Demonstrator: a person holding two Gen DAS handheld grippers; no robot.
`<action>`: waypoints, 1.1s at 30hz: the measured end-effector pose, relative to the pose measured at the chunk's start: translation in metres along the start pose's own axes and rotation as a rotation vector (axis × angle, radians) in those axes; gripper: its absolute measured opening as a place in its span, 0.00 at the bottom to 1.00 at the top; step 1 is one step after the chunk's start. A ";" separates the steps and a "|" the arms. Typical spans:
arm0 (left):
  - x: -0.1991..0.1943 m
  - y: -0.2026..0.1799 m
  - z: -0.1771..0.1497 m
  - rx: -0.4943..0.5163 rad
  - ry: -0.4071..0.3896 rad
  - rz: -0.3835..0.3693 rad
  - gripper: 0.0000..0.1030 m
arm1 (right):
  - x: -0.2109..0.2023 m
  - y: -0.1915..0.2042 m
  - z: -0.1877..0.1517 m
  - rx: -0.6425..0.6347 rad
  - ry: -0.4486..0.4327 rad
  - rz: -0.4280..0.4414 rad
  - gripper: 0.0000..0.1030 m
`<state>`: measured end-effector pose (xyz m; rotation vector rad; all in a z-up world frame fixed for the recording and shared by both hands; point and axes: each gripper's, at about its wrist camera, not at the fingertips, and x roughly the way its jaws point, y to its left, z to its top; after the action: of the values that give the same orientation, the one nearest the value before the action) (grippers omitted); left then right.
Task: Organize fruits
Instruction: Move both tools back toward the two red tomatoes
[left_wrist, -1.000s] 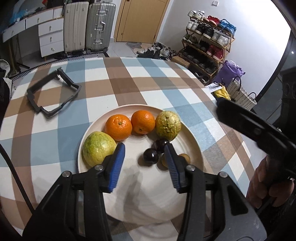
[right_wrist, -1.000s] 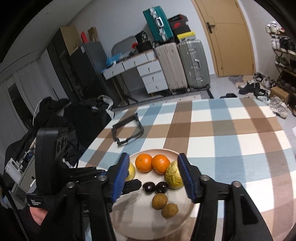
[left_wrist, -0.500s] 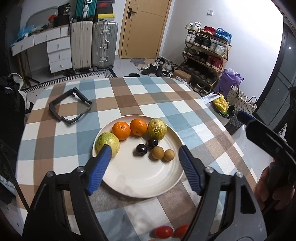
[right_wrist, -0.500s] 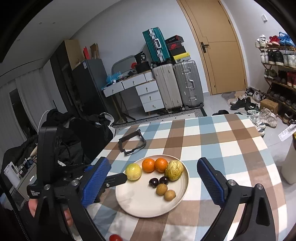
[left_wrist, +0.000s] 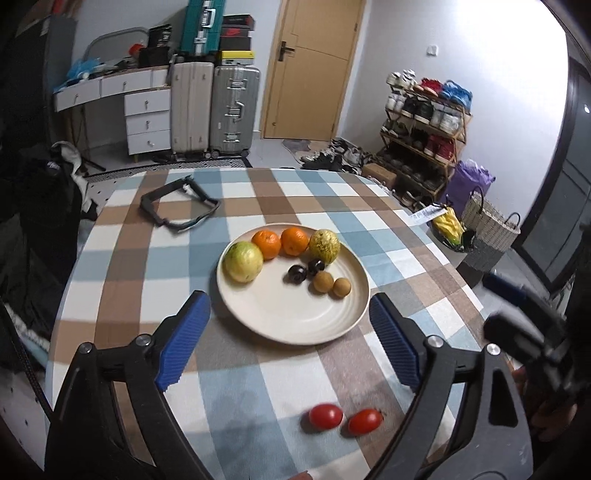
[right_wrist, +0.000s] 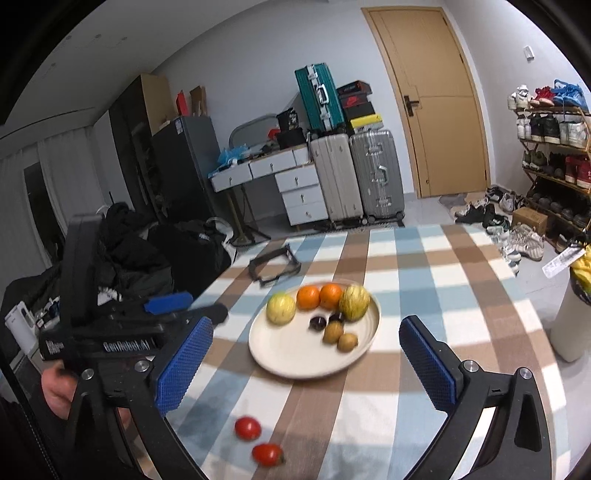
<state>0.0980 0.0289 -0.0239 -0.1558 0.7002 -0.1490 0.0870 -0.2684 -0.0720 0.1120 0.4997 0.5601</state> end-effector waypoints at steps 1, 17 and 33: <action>-0.006 0.003 -0.007 -0.009 -0.006 0.002 0.89 | 0.000 0.002 -0.006 -0.003 0.017 0.004 1.00; -0.020 0.038 -0.086 -0.102 0.023 0.086 0.99 | 0.039 0.015 -0.095 0.022 0.273 0.094 1.00; -0.003 0.053 -0.103 -0.146 0.084 0.081 0.99 | 0.066 0.033 -0.113 -0.021 0.382 0.104 0.75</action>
<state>0.0328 0.0716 -0.1099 -0.2615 0.8000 -0.0264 0.0648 -0.2093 -0.1910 0.0099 0.8624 0.6925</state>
